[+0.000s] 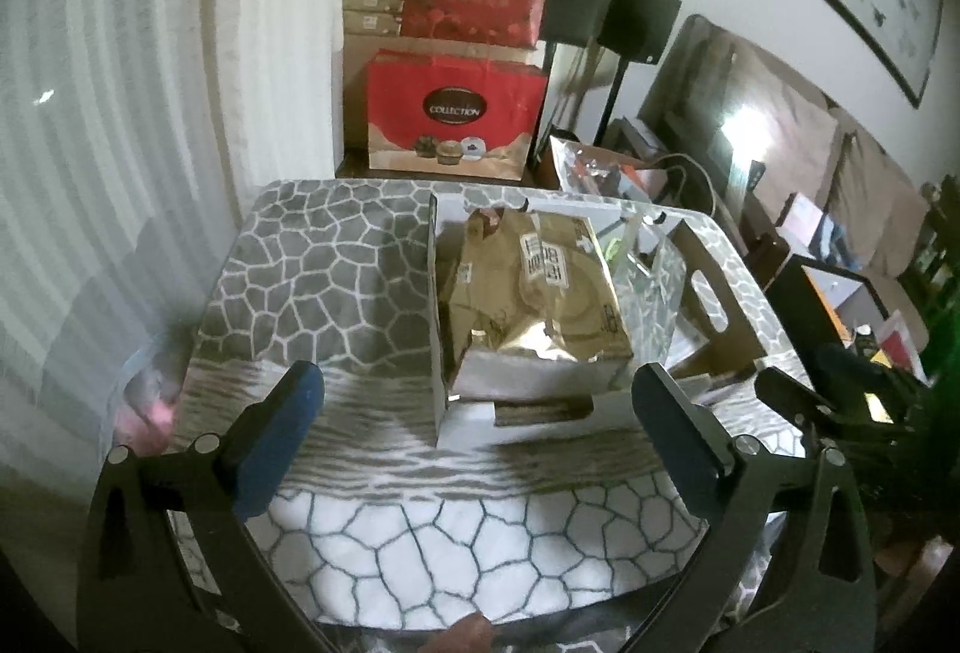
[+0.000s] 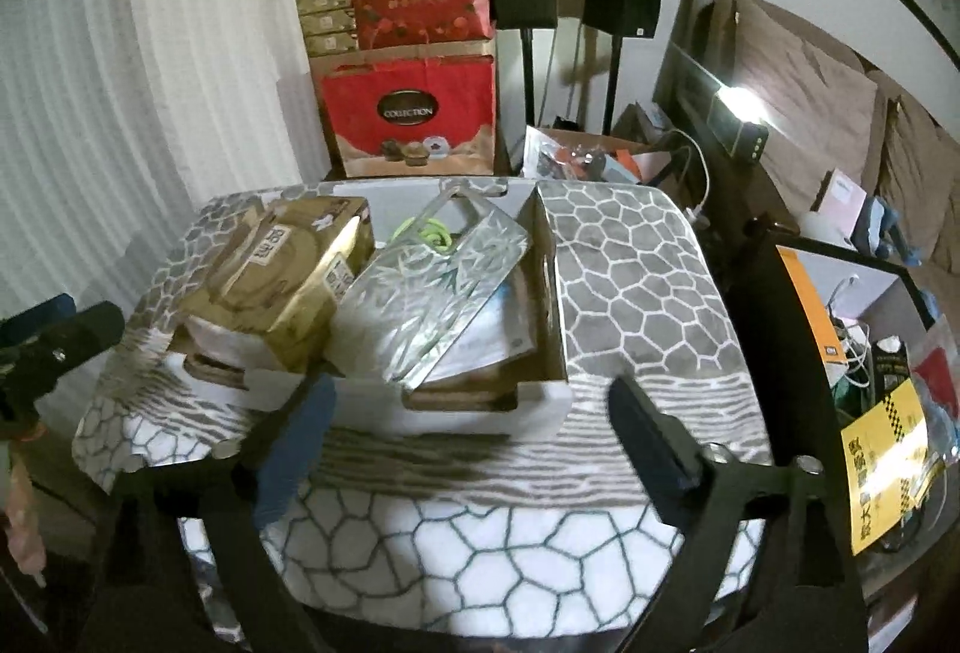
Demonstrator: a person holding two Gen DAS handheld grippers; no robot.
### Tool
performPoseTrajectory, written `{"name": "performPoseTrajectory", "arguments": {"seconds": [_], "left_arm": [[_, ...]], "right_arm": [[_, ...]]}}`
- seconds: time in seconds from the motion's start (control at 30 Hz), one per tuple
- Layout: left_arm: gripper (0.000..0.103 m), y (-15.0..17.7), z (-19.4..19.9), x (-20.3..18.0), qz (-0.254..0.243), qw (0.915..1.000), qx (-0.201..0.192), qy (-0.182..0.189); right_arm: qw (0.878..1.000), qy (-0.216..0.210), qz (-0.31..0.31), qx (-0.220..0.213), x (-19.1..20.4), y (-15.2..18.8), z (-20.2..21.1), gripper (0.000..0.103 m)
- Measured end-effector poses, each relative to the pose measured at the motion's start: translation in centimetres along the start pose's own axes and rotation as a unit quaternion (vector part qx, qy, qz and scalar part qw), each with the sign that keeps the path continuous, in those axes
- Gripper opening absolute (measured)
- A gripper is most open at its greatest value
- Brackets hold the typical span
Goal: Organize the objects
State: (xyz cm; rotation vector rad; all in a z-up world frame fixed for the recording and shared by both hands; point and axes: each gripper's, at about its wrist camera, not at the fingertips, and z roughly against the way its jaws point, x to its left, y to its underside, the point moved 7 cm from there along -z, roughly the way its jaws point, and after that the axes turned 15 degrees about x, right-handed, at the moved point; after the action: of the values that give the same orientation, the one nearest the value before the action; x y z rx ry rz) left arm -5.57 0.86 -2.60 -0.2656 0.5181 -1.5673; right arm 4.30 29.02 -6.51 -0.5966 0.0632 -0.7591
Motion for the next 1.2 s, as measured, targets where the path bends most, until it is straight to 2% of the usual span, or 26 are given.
{"name": "performPoseTrajectory", "arguments": {"seconds": [0.13,0.47,0.53,0.8,0.93,1.2], "left_arm": [[0.103,0.9,-0.4,-0.1,-0.002,0.9998,0.018,-0.01],[0.103,1.8,0.9,0.5,0.017,0.9998,-0.005,-0.012],[0.103,1.9,0.9,0.6,0.018,0.9994,-0.004,-0.029],[0.103,2.7,0.9,0.7,0.02,0.9995,-0.001,-0.025],[0.103,2.9,0.8,0.6,0.025,0.9996,0.005,-0.01],[0.103,3.2,0.6,0.4,0.017,0.9996,0.005,-0.023]], "right_arm": [[1.0,-0.005,-0.006,-0.012,0.5,0.9,0.9,0.102],[0.999,0.012,-0.002,-0.035,1.3,2.6,2.4,0.102],[0.999,0.015,-0.007,-0.037,1.0,2.7,2.4,0.102],[0.999,0.015,-0.025,-0.034,0.1,3.2,2.4,0.102],[0.999,0.013,-0.023,-0.032,0.1,3.3,2.3,0.102],[0.999,0.018,-0.02,-0.035,0.2,3.4,2.4,0.102]]}}
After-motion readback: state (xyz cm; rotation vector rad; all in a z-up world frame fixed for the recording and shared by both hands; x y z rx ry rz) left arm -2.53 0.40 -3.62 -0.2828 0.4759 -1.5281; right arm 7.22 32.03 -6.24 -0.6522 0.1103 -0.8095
